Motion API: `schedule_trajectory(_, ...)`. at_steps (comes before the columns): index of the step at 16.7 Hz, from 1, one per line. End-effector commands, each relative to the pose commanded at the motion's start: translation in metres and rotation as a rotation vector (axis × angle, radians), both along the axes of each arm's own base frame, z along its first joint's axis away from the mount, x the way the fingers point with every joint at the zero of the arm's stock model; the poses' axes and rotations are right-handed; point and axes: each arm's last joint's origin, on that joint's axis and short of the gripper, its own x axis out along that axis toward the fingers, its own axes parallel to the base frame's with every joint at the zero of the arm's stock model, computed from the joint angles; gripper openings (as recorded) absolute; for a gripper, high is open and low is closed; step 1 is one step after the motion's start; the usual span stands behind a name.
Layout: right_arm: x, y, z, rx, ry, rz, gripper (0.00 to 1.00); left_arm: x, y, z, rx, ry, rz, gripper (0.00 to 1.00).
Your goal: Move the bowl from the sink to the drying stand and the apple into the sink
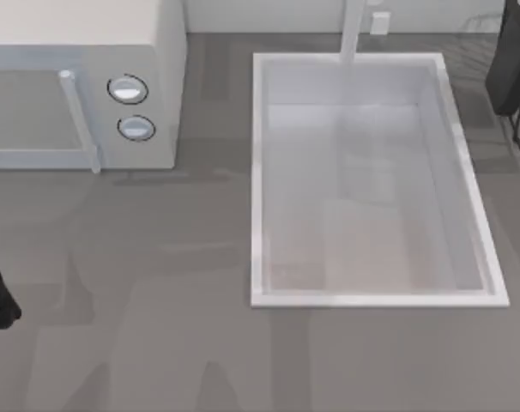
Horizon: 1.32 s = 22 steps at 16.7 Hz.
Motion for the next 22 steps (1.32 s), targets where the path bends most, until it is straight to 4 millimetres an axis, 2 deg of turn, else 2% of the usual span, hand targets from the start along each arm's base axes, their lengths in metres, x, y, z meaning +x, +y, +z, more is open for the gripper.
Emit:
schedule_trajectory(4,-0.008,-0.088,0.014,-0.177,-0.332,-0.141,0.00,0.000,0.000,0.000,0.000,0.000,0.000,1.00)
schedule_trajectory(6,-0.017,-0.119,0.017,-0.279,-0.431,-0.203,0.00,0.000,0.000,0.000,0.000,0.000,0.000,1.00)
schedule_trajectory(8,-0.025,-0.138,0.019,-0.355,-0.489,-0.244,0.00,0.000,0.000,0.000,0.000,0.000,0.000,1.00)
schedule_trajectory(10,-0.028,-0.146,0.019,-0.387,-0.510,-0.261,0.00,0.000,0.000,0.000,0.000,0.000,0.000,1.00)
schedule_trajectory(16,-0.022,-0.147,0.015,-0.384,-0.502,-0.261,0.00,0.000,0.000,0.000,0.000,0.000,0.000,1.00)
schedule_trajectory(19,0.000,-0.154,-0.009,-0.384,-0.493,-0.264,0.00,0.000,0.000,0.000,0.000,0.000,0.000,1.00)
schedule_trajectory(22,0.031,-0.162,-0.049,-0.390,-0.501,-0.270,0.00,0.000,0.000,0.000,0.000,0.000,0.000,1.00)
